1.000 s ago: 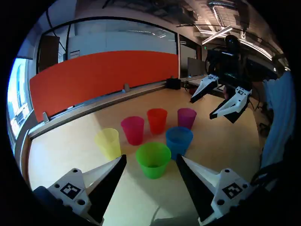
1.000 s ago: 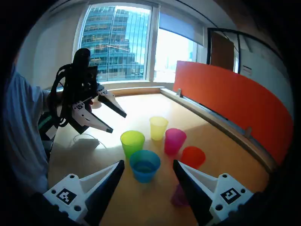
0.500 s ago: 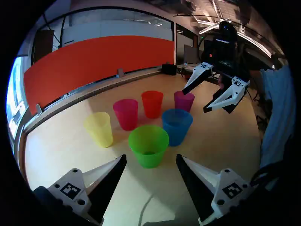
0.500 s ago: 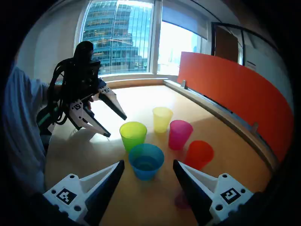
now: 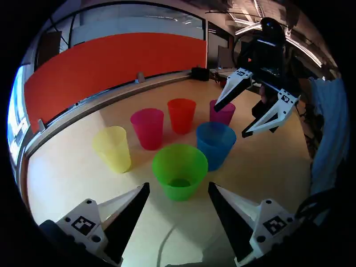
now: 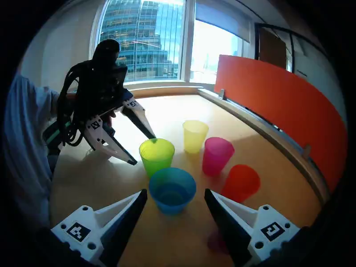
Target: Pour water
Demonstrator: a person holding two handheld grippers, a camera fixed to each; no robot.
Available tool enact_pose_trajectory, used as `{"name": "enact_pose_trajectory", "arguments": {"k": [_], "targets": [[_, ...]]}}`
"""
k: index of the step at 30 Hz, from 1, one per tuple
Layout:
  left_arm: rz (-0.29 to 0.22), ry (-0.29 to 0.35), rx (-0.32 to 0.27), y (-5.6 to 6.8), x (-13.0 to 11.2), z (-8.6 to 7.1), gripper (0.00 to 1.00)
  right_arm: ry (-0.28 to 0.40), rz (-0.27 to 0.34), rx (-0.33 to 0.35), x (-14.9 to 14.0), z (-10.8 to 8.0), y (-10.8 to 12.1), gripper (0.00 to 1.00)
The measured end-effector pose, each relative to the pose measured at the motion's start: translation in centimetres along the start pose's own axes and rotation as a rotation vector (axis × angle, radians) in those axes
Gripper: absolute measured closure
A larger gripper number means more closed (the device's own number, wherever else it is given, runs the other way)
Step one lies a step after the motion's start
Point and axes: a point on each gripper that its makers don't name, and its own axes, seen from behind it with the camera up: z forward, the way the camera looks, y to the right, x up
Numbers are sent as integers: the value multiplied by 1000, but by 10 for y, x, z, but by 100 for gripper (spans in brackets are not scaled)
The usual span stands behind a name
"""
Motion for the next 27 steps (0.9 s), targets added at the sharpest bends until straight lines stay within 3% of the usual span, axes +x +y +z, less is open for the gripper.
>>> {"name": "enact_pose_trajectory", "arguments": {"k": [12, 27], "targets": [[-1, -8, -22, 0, 6, 21, 2, -32, -12, 19, -5, 10, 0, 0], [19, -7, -24, 0, 11, 28, 2, -52, -15, 31, -8, 19, -1, 0]]}}
